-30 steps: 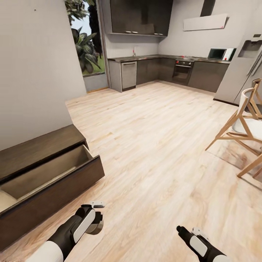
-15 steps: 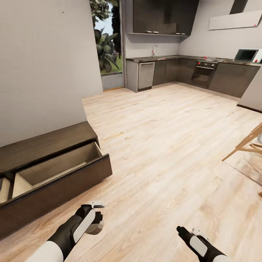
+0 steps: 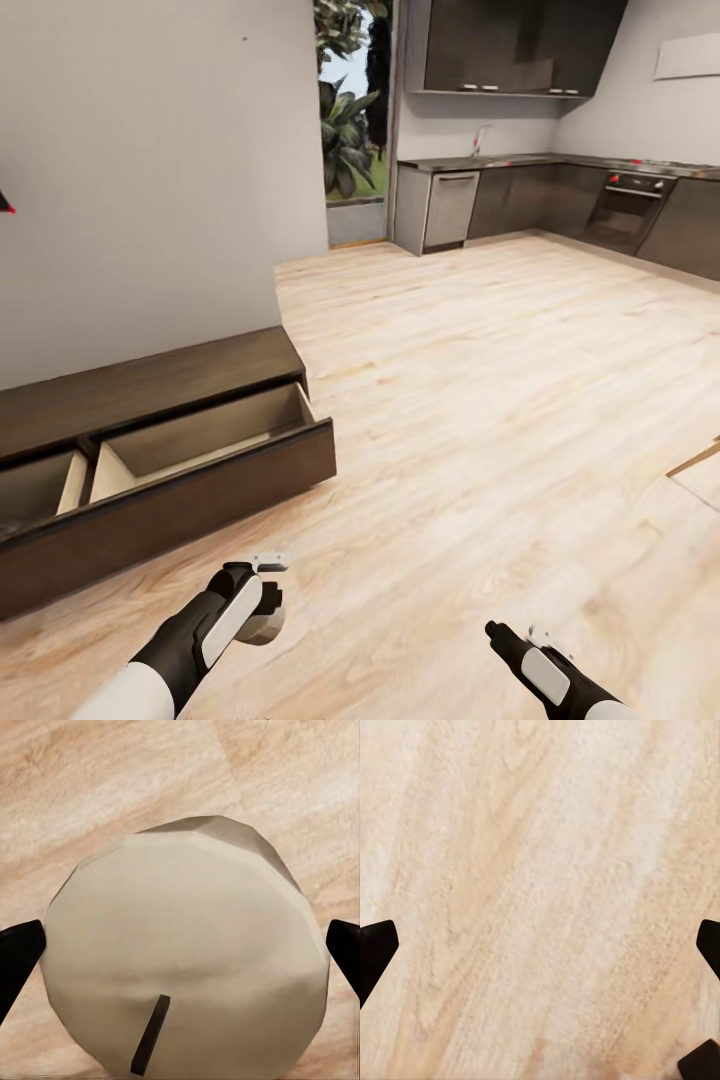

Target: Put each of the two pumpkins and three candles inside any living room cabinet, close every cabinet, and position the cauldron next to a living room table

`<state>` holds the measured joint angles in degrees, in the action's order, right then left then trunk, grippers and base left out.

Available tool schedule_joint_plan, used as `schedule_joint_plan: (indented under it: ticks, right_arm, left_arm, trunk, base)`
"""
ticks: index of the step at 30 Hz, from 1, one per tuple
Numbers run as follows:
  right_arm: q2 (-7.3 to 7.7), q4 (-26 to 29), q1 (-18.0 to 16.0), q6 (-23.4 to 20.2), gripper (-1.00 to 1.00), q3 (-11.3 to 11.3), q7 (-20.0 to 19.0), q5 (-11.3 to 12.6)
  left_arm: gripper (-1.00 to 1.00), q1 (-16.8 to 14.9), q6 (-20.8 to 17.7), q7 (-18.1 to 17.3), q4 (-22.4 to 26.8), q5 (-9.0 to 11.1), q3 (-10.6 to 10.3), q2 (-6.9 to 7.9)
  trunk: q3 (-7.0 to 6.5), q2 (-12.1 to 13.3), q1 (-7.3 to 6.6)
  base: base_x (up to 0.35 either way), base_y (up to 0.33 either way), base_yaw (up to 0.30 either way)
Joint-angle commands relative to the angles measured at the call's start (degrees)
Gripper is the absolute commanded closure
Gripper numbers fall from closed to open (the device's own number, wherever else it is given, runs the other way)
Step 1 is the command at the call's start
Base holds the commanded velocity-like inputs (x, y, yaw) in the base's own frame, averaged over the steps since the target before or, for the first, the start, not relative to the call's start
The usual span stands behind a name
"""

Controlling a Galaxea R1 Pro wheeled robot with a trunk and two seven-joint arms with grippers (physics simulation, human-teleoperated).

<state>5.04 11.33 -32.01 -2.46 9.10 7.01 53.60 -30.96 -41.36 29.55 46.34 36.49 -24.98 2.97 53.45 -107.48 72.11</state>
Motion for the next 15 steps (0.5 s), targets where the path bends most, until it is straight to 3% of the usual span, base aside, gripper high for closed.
schedule_joint_plan:
  ticks: [1, 15]
  right_arm:
    - [0.05, 0.2, 0.0, -0.3, -1.00, 0.5, 0.4, 0.4]
    - [0.05, 0.3, 0.0, -0.3, -1.00, 0.5, 0.3, 0.3]
  left_arm:
    - [1.00, -0.1, -0.1, 0.6, 0.1, 0.6, -0.3, 0.05]
    - [1.00, -0.1, -0.1, 0.6, 0.1, 0.6, -0.3, 0.06]
  trunk:
    - [0.05, 0.0, -0.01]
    - [0.05, 0.0, -0.01]
  base:
    - [0.000, -0.245, 0.292]
    - [0.064, -0.232, 0.292]
